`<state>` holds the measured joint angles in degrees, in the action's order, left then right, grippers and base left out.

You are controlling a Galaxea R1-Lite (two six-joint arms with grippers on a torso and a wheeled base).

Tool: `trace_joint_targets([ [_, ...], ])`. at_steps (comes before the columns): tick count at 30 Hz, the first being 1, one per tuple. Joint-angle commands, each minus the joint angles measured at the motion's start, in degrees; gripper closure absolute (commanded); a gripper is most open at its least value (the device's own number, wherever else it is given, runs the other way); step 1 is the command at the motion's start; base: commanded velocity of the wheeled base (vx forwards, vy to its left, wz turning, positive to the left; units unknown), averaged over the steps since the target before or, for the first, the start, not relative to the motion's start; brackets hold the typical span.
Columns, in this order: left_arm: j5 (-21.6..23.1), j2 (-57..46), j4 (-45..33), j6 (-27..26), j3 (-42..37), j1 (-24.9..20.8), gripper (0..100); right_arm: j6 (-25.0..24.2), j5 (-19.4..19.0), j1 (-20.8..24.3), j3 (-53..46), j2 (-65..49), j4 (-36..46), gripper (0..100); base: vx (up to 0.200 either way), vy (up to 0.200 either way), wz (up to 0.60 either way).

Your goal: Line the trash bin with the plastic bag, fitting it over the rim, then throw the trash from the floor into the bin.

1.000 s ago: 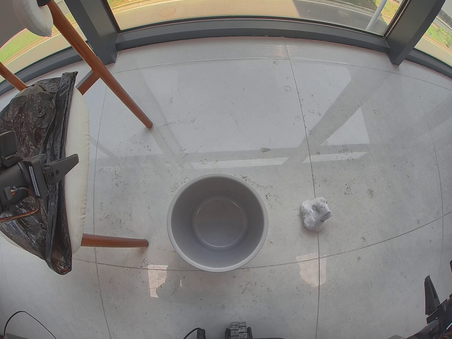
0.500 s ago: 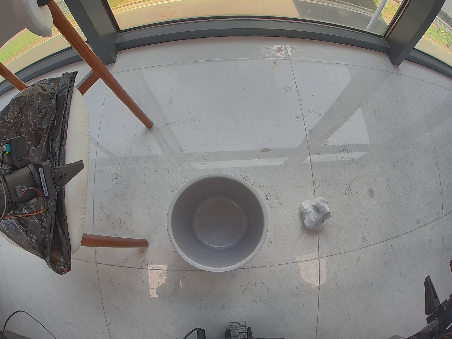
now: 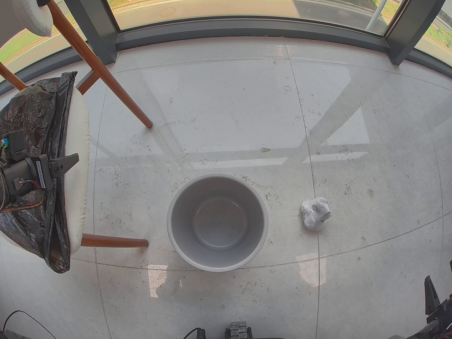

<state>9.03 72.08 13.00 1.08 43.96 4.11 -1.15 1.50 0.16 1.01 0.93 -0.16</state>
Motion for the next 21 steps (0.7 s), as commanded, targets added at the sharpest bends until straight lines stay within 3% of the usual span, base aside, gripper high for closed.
trace_joint_targets([
  [1, 0.1, 0.8, 0.3, 0.1, 0.1, 1.8, 0, 0.0, 0.0, 0.0, -1.0, -0.7, 0.0, 0, 0.000, 0.000, 0.00],
  [6, 0.2, 1.4, 1.1, 0.1, -0.1, 2.3, 0, 0.0, 0.0, 0.0, -1.0, -0.6, 0.0, 0, 0.000, 0.000, 0.00],
  [7, 0.2, 1.4, 1.1, 0.0, -0.2, 2.5, 100, 0.0, 0.0, 0.0, -1.0, -0.6, 0.0, 0, 0.000, 0.000, 0.00],
  [21, 0.5, 1.9, 1.1, 0.1, -0.4, 2.6, 100, -0.1, 0.0, 0.0, -1.0, -0.6, 0.0, 0, 0.000, 0.000, 0.00],
])
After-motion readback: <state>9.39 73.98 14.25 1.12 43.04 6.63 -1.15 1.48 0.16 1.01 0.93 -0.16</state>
